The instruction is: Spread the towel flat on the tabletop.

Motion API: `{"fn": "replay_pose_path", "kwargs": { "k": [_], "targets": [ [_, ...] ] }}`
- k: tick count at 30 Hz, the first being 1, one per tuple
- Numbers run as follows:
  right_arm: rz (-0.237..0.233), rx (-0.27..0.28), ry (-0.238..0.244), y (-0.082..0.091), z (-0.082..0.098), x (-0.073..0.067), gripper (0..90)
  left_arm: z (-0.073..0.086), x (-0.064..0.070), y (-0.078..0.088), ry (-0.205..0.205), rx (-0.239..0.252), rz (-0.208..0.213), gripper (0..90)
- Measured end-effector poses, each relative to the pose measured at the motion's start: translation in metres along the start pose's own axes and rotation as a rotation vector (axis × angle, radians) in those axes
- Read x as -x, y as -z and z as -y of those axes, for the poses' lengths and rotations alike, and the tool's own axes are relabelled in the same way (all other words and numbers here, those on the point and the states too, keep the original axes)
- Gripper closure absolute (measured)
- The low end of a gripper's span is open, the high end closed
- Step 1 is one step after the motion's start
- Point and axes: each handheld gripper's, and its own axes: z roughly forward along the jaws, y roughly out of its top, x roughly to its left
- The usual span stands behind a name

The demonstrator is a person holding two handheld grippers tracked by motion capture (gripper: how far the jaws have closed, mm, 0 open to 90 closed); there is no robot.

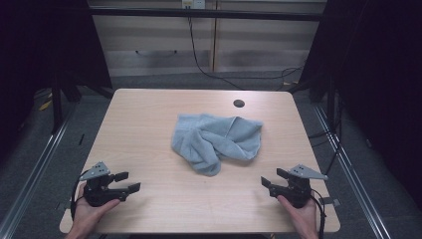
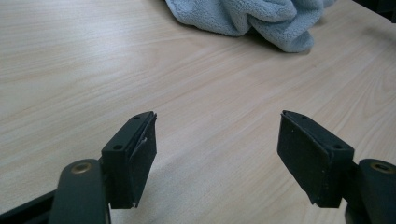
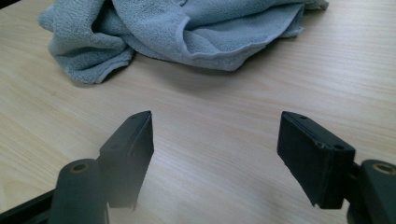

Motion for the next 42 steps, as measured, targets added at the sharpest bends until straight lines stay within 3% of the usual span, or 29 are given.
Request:
{"fn": "replay_pose_path", "kwargs": {
  "k": [8, 9, 11, 16, 19, 24, 29, 30, 34, 37, 38, 39, 42],
  "targets": [
    [0.008, 0.029, 0.008, 0.001, 0.0, -0.003, 29.0, 0.0, 0.0, 0.001, 0.006, 0.005, 0.0, 28.5],
    [-0.009, 0.029, -0.015, 0.001, 0.0, -0.003, 28.9, 0.0, -0.001, 0.001, 0.005, 0.001, 0.001, 28.6],
    [-0.014, 0.042, -0.011, 0.001, 0.0, -0.003, 29.2, 0.0, 0.0, 0.0, 0.007, -0.003, 0.002, 28.6],
    [-0.018, 0.027, -0.005, 0.0, -0.001, -0.005, 32.1, 0.0, 0.001, -0.001, 0.007, -0.007, 0.002, 28.8],
    [-0.034, 0.021, 0.014, 0.0, -0.006, -0.008, 32.1, 0.0, 0.003, -0.002, 0.0, -0.009, 0.0, 29.0],
    [-0.113, -0.012, 0.041, -0.004, -0.021, -0.013, 33.2, -0.004, 0.008, -0.006, -0.009, -0.017, 0.025, 30.6],
    [-0.182, -0.034, 0.058, -0.025, -0.042, -0.014, 37.0, -0.022, 0.013, -0.017, -0.063, -0.009, 0.043, 38.4],
    [-0.208, -0.036, 0.063, -0.036, -0.052, -0.014, 38.0, -0.03, 0.015, -0.026, -0.081, -0.005, 0.055, 41.1],
    [-0.227, -0.042, 0.089, -0.054, -0.068, -0.015, 39.3, -0.043, 0.016, -0.04, -0.086, -0.002, 0.069, 42.7],
    [-0.248, -0.065, 0.106, -0.08, -0.082, -0.018, 36.1, -0.054, 0.018, -0.052, -0.086, 0.0, 0.072, 41.9],
    [-0.248, -0.065, 0.106, -0.08, -0.082, -0.018, 36.1, -0.054, 0.018, -0.052, -0.086, 0.0, 0.072, 41.8],
    [-0.257, -0.08, 0.093, -0.094, -0.086, -0.018, 31.3, -0.057, 0.02, -0.056, -0.088, 0.002, 0.066, 40.9],
    [-0.258, -0.099, 0.089, -0.103, -0.088, -0.019, 31.2, -0.064, 0.021, -0.065, -0.084, -0.005, 0.077, 39.0]
  ]
}}
